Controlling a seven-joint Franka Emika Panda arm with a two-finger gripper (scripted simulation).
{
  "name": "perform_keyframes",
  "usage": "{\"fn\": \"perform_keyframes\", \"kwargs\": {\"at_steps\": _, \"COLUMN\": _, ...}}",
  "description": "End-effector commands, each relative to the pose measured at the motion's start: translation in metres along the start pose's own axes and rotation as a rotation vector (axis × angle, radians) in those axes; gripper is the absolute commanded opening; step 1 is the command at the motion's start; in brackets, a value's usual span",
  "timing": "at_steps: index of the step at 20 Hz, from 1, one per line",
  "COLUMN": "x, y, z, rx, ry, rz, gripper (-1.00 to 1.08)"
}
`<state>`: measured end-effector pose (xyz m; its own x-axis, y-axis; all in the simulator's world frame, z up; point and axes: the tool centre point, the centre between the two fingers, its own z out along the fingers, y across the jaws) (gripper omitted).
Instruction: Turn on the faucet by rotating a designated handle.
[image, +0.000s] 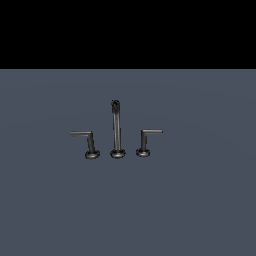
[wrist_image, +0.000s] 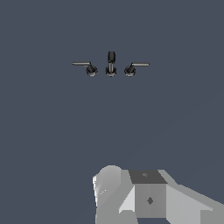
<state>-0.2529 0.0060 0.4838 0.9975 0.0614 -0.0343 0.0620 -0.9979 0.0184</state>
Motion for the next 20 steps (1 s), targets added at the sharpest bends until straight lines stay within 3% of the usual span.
{"fn": "perform_keyframes", "kwargs": {"at_steps": 1, "x": 0.0, "y": 0.0, "z": 0.0, "rx": 0.0, "ry": 0.0, "rz": 0.0, "gripper": -1.0}}
{"fn": "perform_keyframes", "kwargs": {"at_steps": 11, "x": 0.012, "y": -0.005, "z": 0.016, "rx": 0.002, "ry": 0.0, "rz": 0.065, "gripper": -1.0}}
{"fn": "perform_keyframes", "kwargs": {"at_steps": 20, "x": 0.047, "y": -0.015, "z": 0.06, "rx": 0.008, "ry": 0.002, "rz": 0.239, "gripper": -1.0}}
